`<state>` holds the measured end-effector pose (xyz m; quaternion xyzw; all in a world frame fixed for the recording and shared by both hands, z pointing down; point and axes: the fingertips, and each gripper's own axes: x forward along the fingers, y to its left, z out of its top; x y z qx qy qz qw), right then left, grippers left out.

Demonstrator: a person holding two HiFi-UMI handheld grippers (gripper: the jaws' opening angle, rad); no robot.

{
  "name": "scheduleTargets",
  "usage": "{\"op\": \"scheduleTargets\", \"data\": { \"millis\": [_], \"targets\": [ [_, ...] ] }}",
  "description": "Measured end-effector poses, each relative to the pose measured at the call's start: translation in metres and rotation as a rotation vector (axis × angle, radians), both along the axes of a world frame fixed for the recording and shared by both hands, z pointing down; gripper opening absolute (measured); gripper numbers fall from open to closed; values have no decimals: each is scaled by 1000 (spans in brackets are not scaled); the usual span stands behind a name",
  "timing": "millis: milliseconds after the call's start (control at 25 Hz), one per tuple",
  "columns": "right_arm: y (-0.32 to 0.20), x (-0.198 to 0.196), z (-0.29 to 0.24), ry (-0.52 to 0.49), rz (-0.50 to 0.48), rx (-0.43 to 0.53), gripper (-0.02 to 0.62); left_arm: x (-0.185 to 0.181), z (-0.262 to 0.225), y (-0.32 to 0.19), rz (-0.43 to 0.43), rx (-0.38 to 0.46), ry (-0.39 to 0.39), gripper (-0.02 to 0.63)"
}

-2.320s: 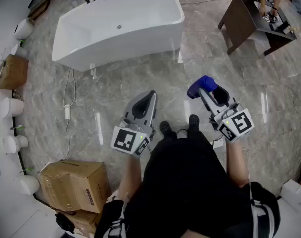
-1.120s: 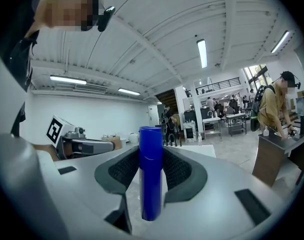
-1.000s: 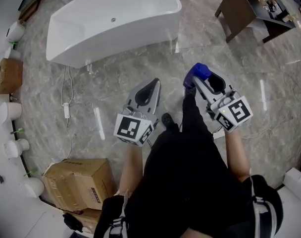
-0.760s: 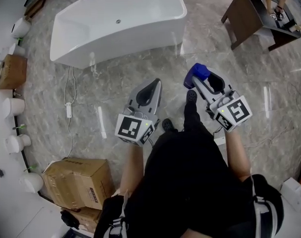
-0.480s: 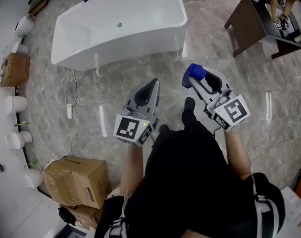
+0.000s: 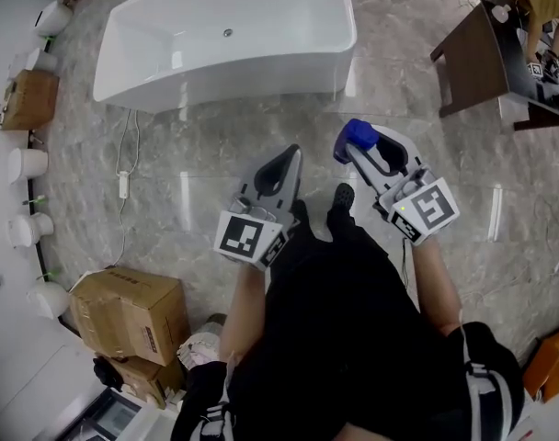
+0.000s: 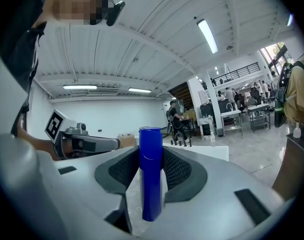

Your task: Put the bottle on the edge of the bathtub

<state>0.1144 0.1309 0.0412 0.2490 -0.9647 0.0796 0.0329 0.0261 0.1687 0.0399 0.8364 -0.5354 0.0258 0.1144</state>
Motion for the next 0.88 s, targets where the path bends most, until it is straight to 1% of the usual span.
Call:
{"op": "scheduleTargets", "data": {
  "millis": [160, 320, 400, 600, 760, 880],
  "targets": [
    [-22, -12, 8, 27, 18, -14, 138, -18, 5, -21, -5, -12, 6, 9],
    [-40, -30, 8, 43, 48, -13, 138, -43, 6, -47, 11, 0, -2, 9],
    [-50, -44, 5, 55, 62, -7, 138, -55, 2, -59, 38, 12, -15, 9],
    [-74, -84, 6, 73, 119, -3, 138, -88, -1, -83, 141, 18, -52, 9],
    [-92, -109, 16, 77, 156, 0, 138, -111, 6, -101, 207, 52, -19, 9],
    [-104, -118, 23, 45, 162, 13, 138, -118, 16, -119, 244, 58, 14, 9]
  ]
}}
